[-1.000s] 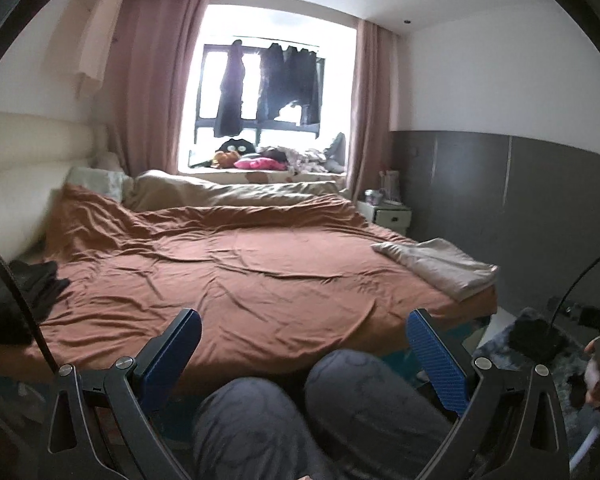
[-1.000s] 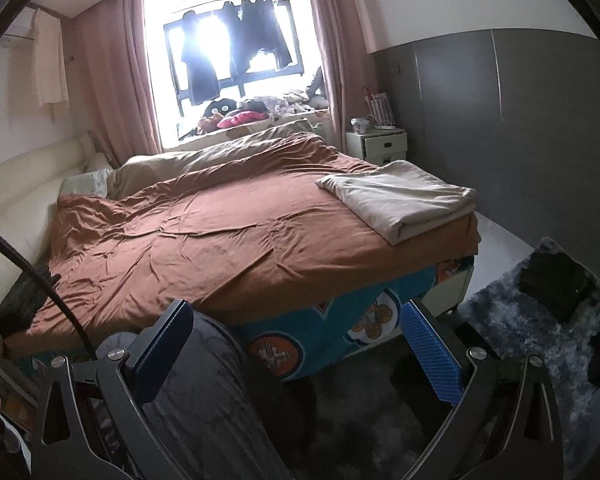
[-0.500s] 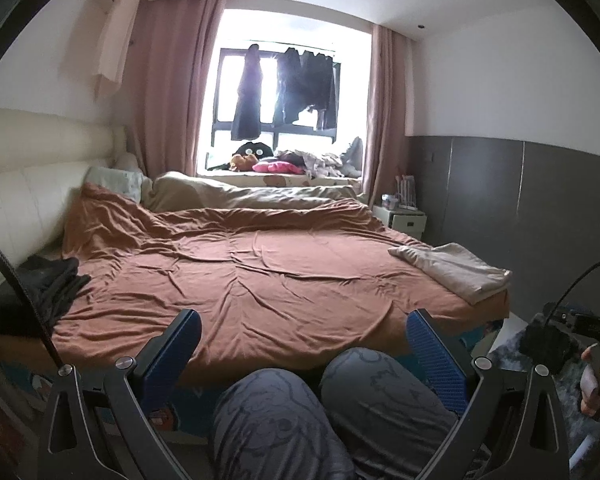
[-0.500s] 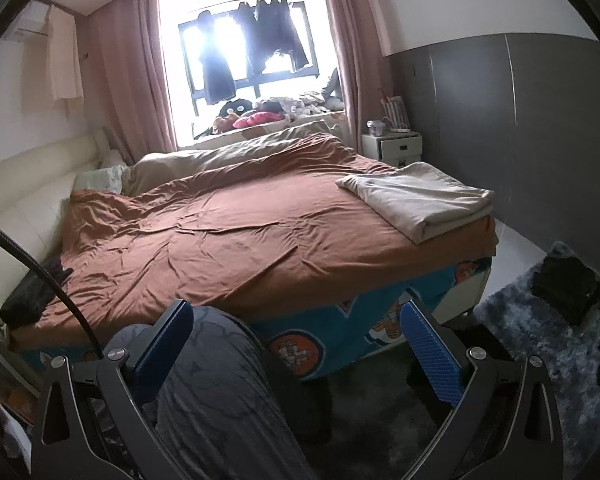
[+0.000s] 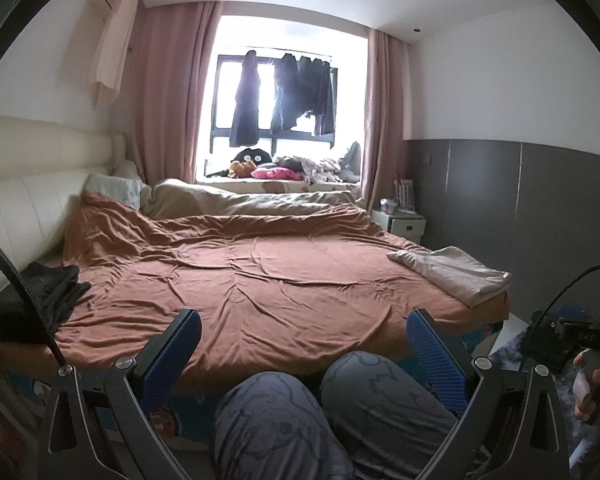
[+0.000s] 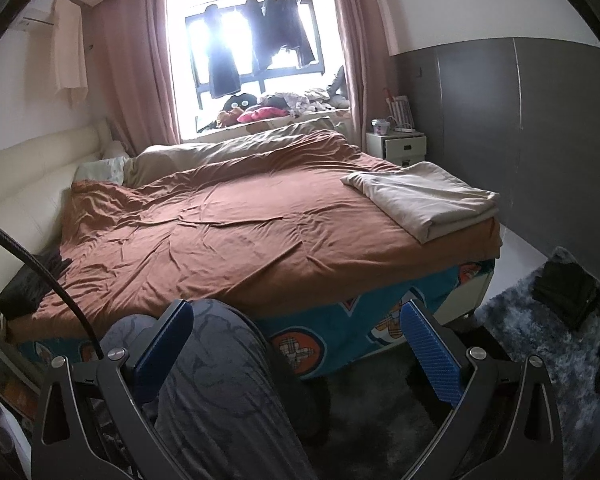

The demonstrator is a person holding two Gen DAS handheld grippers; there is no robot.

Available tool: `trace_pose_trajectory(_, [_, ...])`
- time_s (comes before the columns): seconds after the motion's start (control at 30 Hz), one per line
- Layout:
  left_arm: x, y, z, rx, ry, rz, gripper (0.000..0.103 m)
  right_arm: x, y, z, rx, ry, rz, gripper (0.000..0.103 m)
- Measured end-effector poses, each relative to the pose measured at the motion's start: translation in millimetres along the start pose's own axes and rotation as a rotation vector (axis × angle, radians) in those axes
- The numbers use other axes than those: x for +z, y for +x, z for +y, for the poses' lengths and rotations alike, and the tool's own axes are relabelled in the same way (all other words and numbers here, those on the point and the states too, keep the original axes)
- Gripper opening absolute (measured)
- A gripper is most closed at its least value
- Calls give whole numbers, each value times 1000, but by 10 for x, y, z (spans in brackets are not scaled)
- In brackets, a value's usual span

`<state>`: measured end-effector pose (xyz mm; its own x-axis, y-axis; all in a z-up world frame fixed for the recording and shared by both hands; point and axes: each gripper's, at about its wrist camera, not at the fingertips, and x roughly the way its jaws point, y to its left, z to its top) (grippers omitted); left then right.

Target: Fold large clothes

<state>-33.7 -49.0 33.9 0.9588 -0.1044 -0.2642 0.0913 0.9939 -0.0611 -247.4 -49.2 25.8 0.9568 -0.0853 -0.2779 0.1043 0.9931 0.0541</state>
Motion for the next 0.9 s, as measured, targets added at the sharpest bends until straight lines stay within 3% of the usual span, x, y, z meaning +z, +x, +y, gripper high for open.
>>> trace_pose_trajectory(0.9, [-20, -74, -47, -16, 18, 10, 103, -45, -64, 14, 19, -2, -3, 103])
